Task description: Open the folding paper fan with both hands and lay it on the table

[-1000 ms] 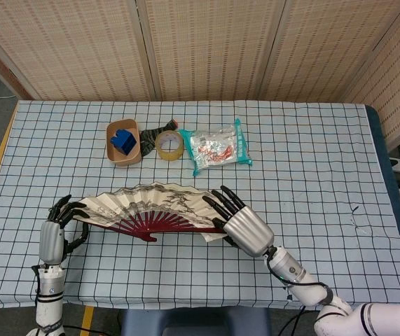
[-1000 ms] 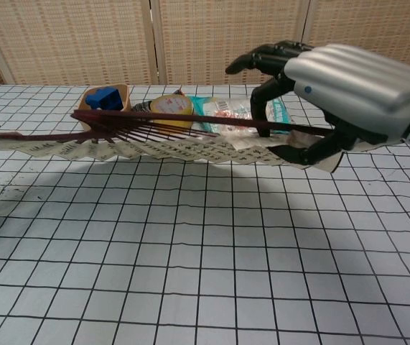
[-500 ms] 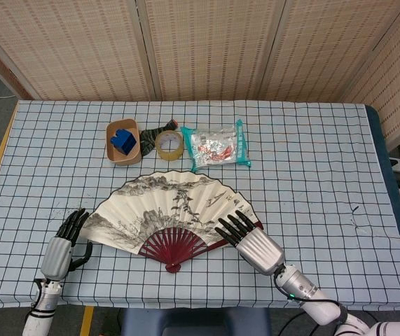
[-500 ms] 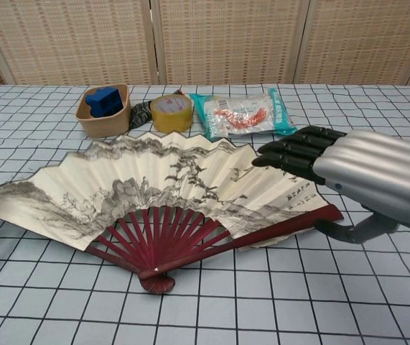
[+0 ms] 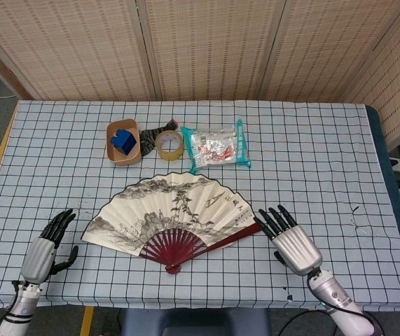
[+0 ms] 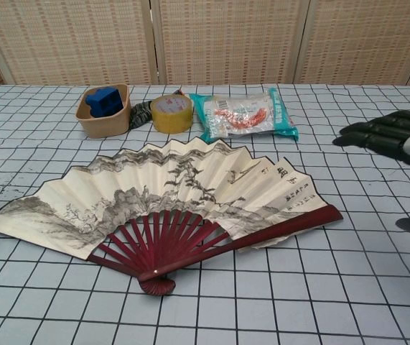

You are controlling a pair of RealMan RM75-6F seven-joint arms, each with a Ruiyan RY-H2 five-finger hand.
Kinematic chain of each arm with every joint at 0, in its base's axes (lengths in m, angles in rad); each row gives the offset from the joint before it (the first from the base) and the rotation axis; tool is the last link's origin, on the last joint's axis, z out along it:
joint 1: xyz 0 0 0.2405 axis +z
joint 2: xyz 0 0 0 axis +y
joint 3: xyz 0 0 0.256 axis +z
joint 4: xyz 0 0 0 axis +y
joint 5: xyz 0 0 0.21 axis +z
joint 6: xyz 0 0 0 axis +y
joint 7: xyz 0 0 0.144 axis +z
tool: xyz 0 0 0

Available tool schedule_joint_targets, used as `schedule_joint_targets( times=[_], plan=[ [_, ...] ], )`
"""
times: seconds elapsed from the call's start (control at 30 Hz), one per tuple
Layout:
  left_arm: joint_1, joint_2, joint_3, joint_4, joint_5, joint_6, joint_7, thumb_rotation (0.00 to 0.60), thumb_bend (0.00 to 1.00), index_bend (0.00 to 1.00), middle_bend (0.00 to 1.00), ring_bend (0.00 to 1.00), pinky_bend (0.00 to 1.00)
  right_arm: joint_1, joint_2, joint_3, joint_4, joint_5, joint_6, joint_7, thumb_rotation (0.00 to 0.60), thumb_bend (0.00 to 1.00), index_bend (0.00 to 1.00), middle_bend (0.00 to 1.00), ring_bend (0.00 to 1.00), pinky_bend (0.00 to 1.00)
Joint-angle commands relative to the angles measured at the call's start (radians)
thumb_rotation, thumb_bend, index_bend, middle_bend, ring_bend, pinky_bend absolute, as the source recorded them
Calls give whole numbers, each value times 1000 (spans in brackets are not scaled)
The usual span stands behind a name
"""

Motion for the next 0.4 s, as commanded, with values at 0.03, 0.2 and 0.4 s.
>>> schedule_joint_targets(
  times=[0.03,0.2,0.4],
  plan=[
    [21,345,92,-415,60,-24,299,600,473,0,0,0,136,-195,62,-22,71,-28,247,123,600,196,0,0,0,0],
    [156,361,141,-340,78,101,351,600,473,0,0,0,126,-314,91,-5,179,3,376,289,600,196,0,0,0,0],
    [79,449,70,-636,44,-8,572,600,472,0,0,0,127,-337,119,45,199,14,386,398,600,196,0,0,0,0]
  ],
)
